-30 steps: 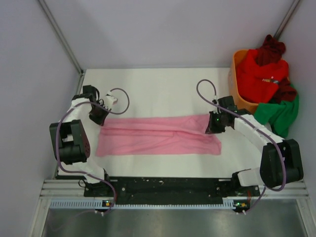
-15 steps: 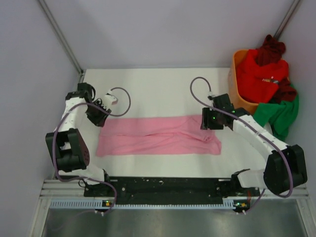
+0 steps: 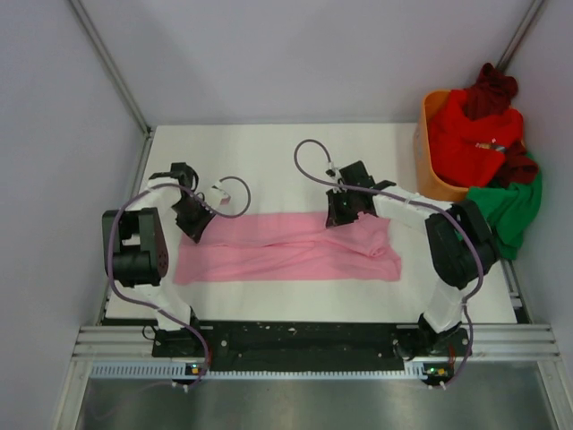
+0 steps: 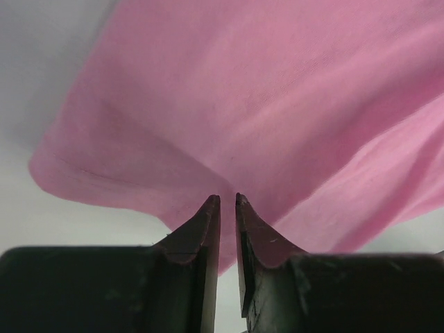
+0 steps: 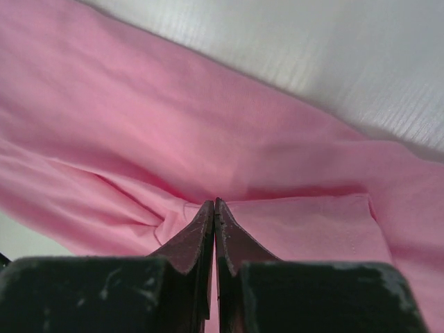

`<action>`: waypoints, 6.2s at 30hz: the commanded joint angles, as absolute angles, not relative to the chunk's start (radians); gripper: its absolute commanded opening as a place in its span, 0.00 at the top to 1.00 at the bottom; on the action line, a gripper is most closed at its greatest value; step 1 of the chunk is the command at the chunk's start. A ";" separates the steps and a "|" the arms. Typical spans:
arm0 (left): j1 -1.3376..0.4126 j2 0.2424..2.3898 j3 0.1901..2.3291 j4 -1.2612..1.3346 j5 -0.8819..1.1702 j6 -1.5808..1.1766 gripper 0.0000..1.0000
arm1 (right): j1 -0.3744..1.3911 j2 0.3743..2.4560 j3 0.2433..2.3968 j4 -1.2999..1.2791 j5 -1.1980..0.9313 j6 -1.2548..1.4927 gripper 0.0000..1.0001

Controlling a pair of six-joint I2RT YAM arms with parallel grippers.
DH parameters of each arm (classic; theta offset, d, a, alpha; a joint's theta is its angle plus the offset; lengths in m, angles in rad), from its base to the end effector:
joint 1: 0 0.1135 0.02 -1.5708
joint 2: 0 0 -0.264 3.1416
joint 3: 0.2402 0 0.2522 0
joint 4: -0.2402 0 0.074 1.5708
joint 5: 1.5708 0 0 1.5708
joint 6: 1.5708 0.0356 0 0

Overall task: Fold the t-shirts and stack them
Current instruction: Fold the other side of the tshirt into a rectangle, then rotate the tshirt 90 degrees, then grab the bottom of the folded rectangular tshirt with both arms, then fold the folded rectangular tshirt in 1/3 of the way

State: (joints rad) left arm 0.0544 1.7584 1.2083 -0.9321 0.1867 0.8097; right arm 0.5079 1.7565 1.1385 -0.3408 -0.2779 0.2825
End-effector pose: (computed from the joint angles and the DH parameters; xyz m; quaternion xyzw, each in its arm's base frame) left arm 0.3190 0.0107 0.1874 0.3706 0.9231 -0.0661 0.0790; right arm 0.3145 0.1862 0.1913 -0.1477 0.9337 0.2367 0.2245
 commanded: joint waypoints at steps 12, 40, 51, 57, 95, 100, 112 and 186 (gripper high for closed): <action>0.066 1.714 1.218 -0.940 0.254 0.805 0.54 | 0.293 1.513 0.964 -0.443 -0.038 0.322 0.67; 0.089 1.804 1.188 -0.713 0.031 0.661 0.39 | 0.256 2.482 2.326 -0.643 -0.166 0.189 0.56; 0.089 1.804 1.042 -0.709 0.092 0.689 0.77 | 0.236 2.110 1.886 -0.632 0.121 0.167 0.41; 0.039 1.675 0.867 -0.776 0.150 0.810 0.84 | 0.224 1.988 1.548 -0.552 0.089 0.225 0.50; -0.537 1.338 0.819 -0.822 0.574 1.093 0.32 | 0.311 1.486 1.135 -0.080 -0.886 -0.355 0.28; -0.607 1.296 0.733 -0.809 0.517 1.146 0.30 | 0.513 1.295 0.890 -0.335 -0.918 -0.777 0.27; -0.695 1.305 0.614 -0.677 0.417 1.088 0.35 | 0.938 1.233 0.612 -0.422 -0.706 -1.037 0.40; -0.362 1.996 1.835 -0.672 0.329 0.608 0.51 | 0.374 1.593 1.039 -0.038 -0.423 -0.696 0.44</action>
